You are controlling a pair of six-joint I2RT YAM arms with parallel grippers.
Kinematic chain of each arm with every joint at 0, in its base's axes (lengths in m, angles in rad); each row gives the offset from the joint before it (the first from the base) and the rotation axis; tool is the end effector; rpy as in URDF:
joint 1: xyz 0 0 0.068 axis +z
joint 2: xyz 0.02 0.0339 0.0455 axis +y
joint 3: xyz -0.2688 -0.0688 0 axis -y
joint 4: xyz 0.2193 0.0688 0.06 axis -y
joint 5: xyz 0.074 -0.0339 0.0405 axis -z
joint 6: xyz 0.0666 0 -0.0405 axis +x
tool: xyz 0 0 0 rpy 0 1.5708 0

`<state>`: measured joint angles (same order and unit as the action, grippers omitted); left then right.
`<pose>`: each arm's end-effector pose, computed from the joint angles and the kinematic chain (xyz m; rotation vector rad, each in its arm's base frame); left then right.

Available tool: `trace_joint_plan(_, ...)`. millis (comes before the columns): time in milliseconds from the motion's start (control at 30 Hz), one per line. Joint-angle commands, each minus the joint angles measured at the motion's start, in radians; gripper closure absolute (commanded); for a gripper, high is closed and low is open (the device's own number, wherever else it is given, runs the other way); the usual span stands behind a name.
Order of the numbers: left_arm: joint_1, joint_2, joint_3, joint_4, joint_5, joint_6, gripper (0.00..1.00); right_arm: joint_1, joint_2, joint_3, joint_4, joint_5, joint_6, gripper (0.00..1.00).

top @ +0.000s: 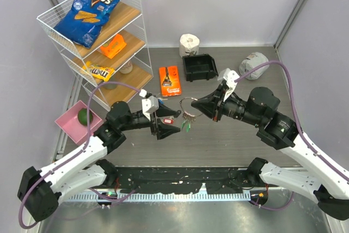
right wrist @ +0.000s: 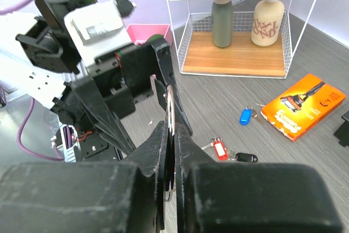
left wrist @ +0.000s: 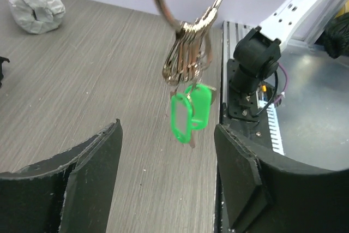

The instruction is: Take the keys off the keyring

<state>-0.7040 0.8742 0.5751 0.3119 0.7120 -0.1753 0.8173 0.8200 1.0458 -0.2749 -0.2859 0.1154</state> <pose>0.1237 -0.1621 0.3140 0.9954 1.3809 -1.2228 0.1058 0.1402 0.4108 -0.7973 1.5051 0.9393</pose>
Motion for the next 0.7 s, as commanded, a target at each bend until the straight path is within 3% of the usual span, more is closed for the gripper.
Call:
trace_joint_plan(0, -0.015, 0.067, -0.015, 0.202, -0.011, 0.017, 0.30, 0.002, 0.019, 0.063, 0.069, 0.022, 0.033, 0.95)
trace_joint_plan(200, -0.031, 0.195, 0.040, 0.277, 0.035, 0.002, 0.39, 0.002, 0.047, 0.085, 0.080, 0.016, 0.043, 0.95)
trace_joint_plan(433, -0.037, 0.255, 0.077, 0.297, 0.038, 0.000, 0.58, 0.002, 0.059, 0.082, 0.082, 0.016, 0.032, 0.95)
trace_joint_plan(600, -0.037, 0.253, 0.086, 0.253, 0.040, 0.028, 0.97, 0.002, 0.062, 0.076, 0.080, 0.021, 0.029, 0.95)
trace_joint_plan(667, -0.037, 0.244, 0.089, 0.213, 0.027, 0.048, 1.00, 0.002, 0.054, 0.071, 0.079, 0.034, 0.023, 0.95)
